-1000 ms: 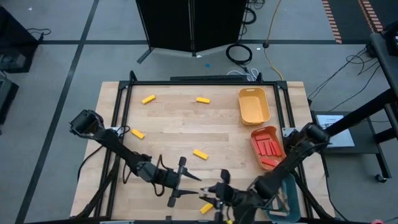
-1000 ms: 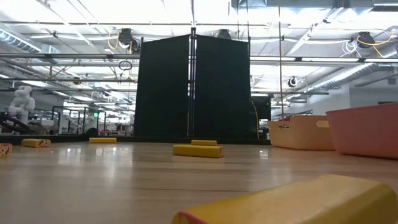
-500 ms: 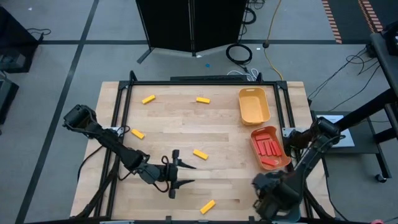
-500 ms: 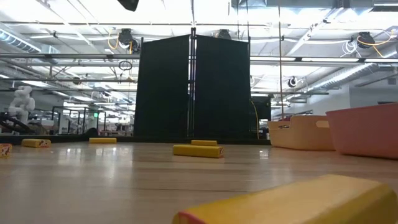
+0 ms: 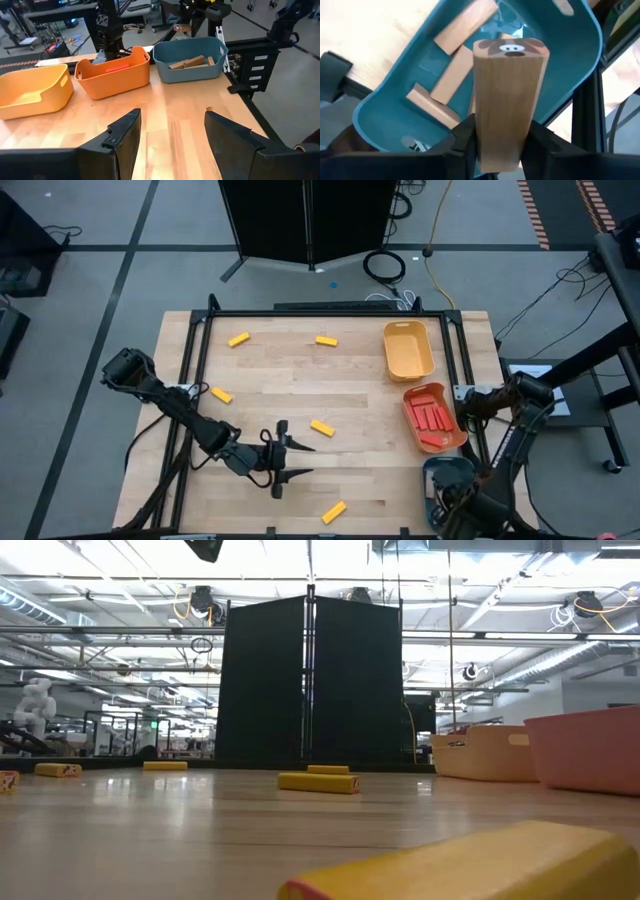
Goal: Sort blocks
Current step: Put the brown block into the blue bin, then put the yellow block into the yellow bin
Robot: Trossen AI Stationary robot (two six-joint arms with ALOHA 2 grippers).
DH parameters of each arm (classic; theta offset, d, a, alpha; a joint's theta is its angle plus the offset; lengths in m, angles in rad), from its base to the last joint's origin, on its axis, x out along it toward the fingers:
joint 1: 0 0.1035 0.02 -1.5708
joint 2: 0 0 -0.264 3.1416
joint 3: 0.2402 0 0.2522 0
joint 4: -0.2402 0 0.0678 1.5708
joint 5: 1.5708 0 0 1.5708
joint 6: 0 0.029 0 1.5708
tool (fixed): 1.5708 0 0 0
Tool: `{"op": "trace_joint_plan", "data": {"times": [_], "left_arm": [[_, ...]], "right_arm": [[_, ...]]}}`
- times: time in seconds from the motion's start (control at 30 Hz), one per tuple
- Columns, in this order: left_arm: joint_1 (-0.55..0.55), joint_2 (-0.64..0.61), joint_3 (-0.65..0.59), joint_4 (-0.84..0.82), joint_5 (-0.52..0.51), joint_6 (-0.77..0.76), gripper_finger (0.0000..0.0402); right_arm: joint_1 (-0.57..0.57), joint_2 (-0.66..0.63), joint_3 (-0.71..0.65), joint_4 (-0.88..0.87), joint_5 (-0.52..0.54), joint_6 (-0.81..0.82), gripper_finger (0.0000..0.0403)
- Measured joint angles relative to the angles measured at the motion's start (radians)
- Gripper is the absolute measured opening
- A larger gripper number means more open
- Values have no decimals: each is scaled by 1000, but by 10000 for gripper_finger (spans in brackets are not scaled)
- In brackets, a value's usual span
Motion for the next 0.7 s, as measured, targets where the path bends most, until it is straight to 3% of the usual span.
{"op": "trace_joint_plan", "data": {"times": [0.37,0.5,0.57,0.63,0.7], "left_arm": [[-17,0,0,1,6,-57,216],[-35,0,0,-34,10,-101,216],[-48,-10,0,-107,15,-139,216],[-57,-27,0,-201,20,-207,216],[-57,-39,0,-310,28,-286,216]], "right_arm": [[17,1,0,18,-10,86,180],[16,1,0,56,-174,57,197],[23,1,-1,124,-207,114,200],[40,1,-1,212,-144,183,200],[59,1,-1,289,12,201,199]]}}
